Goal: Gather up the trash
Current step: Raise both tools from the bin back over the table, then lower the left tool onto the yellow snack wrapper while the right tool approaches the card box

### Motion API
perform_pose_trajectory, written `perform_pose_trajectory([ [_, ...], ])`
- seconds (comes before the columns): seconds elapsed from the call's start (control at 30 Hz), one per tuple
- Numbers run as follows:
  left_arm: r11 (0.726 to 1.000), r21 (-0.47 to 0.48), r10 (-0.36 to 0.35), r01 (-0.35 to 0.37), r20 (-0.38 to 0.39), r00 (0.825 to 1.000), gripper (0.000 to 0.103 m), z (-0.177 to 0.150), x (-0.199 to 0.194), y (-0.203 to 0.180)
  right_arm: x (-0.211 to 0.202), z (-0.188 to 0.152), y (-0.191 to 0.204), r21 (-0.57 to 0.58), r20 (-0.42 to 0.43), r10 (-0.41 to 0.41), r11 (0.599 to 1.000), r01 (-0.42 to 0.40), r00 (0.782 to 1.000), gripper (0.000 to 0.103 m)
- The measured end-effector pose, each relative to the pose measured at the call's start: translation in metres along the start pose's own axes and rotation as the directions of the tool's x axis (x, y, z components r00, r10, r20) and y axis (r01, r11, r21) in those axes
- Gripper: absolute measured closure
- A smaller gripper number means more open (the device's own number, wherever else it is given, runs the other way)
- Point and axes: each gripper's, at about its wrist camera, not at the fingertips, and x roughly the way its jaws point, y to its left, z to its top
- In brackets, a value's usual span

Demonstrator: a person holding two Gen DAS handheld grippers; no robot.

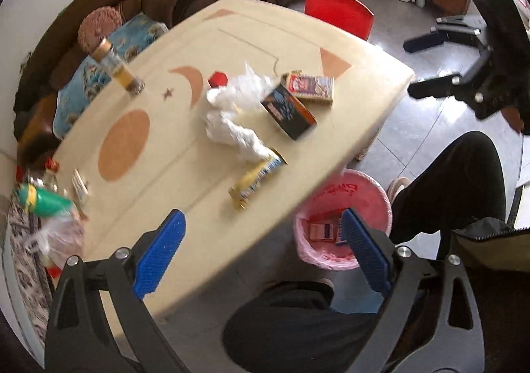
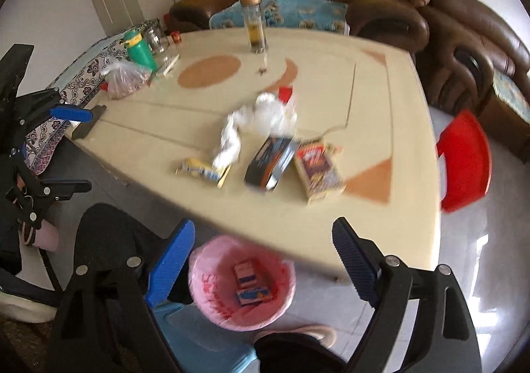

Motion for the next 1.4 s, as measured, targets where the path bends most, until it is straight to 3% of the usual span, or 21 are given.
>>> perform_pose_trajectory([
  [0.27,0.998,0.038,-0.05,0.05,-0.015,0.999,0.01,0.019,0.014,0.016,0.002,0.036,-0.015,-0.049,-0.004,-0.027,0.998,0.027,1.0,0.016],
  [0.87,0.969,0.169,-0.151,0.179,-0.165,0.975,0.01,0.033,0.123,0.01,0.093,0.046,-0.054,-0.07,-0.161,-0.035,0.997,0.023,0.986,0.016],
  [1.4,0.955,0.16,-0.206,0.249,-0.247,0.947,0.01,0.032,0.171,0.016,0.148,0.048,-0.064,-0.096,-0.247,-0.031,0.995,0.007,0.968,0.016],
])
